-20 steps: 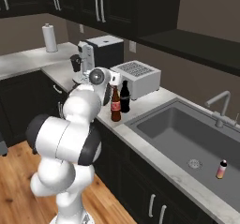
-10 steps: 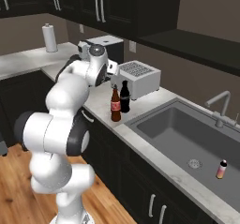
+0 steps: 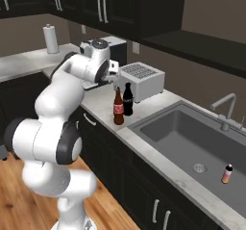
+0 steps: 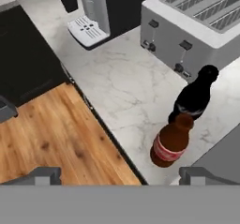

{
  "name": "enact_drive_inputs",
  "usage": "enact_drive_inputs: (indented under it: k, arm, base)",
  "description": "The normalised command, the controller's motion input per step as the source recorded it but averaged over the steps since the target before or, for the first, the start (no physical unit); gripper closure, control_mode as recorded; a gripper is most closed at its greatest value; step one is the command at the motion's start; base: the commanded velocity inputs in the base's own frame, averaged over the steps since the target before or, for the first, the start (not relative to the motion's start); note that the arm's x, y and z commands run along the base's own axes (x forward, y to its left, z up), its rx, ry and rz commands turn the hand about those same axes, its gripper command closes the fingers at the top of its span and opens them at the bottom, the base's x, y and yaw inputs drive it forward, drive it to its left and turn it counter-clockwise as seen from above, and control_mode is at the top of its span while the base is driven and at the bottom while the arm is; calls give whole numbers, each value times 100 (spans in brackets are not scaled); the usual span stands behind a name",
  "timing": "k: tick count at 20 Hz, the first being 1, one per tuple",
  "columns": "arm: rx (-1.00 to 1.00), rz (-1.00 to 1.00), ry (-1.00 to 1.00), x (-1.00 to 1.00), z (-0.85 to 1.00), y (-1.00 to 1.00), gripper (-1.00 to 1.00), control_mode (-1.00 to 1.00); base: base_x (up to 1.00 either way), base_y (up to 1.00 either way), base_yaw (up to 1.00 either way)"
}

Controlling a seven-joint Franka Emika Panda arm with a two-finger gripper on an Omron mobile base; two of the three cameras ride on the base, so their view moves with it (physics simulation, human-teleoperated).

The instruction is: Place the large bottle from the dining counter next to the other large bottle outside the sink, and place the small bottle from the dining counter next to the other small bottle inside the sink.

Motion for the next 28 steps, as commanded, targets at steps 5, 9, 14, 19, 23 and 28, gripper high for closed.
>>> enact_drive_inputs:
  k: [5,9,14,19,23,28]
  arm:
    - [-17,15,7,-40,-41,12,-100,-100]
    - [-20,8,1,-47,-9,29,-100,-100]
    - [-17,2,0,-62,0,27,-100,-100]
    - [-8,0,-6,-68,1,7,-100,-100]
    - [0,0,-4,-62,0,0,-100,-100]
    - [3,-5,-4,-63,0,0,-100,-100]
  base:
    - [0,0,0]
    - [0,0,0]
    - [0,0,0]
    - [0,0,0]
    - [0,0,0]
    - [0,0,0]
